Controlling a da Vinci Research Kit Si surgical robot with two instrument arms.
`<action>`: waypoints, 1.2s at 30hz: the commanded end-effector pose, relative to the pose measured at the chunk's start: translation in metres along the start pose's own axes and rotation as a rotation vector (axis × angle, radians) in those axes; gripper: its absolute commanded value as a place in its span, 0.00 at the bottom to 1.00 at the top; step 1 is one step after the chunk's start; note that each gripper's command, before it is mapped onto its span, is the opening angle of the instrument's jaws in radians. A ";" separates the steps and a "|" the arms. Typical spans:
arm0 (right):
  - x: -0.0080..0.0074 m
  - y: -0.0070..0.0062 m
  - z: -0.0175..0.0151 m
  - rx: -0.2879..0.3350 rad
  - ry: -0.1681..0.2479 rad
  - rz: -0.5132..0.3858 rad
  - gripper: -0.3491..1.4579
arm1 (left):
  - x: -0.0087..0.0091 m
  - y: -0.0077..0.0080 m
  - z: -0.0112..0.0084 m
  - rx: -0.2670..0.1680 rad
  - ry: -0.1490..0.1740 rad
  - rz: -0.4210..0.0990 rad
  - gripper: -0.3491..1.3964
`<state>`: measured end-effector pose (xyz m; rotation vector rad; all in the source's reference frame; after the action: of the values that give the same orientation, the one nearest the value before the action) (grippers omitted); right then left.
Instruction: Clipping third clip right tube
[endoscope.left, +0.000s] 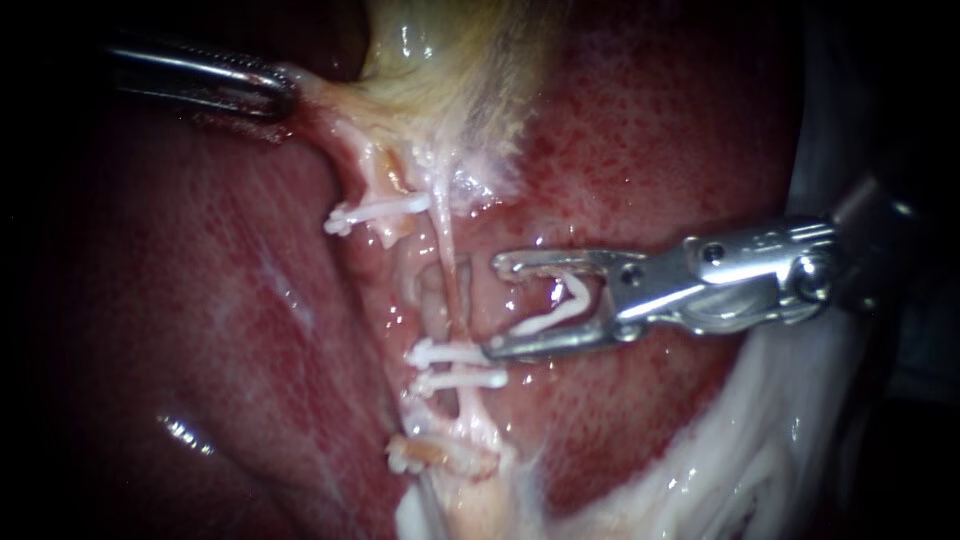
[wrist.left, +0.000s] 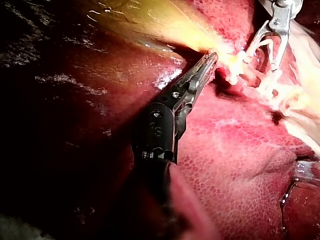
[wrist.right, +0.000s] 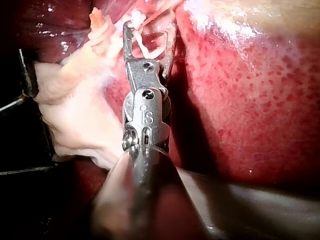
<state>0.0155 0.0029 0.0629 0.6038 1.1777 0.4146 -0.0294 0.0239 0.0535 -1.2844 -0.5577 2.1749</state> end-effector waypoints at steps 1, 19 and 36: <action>0.0001 0.0002 0.0004 0.012 0.013 0.018 0.47 | 0.0000 0.0000 0.0000 0.000 0.000 0.000 0.00; 0.0050 -0.0002 0.0022 0.239 0.265 0.252 0.47 | 0.0000 0.0000 0.0000 0.000 0.000 0.000 0.00; 0.0053 -0.0002 0.0003 0.249 0.268 0.257 0.22 | 0.0000 -0.0001 0.0000 0.000 0.000 0.000 0.00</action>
<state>0.0176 0.0058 0.0591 0.9439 1.4255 0.5843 -0.0294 0.0239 0.0535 -1.2846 -0.5574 2.1751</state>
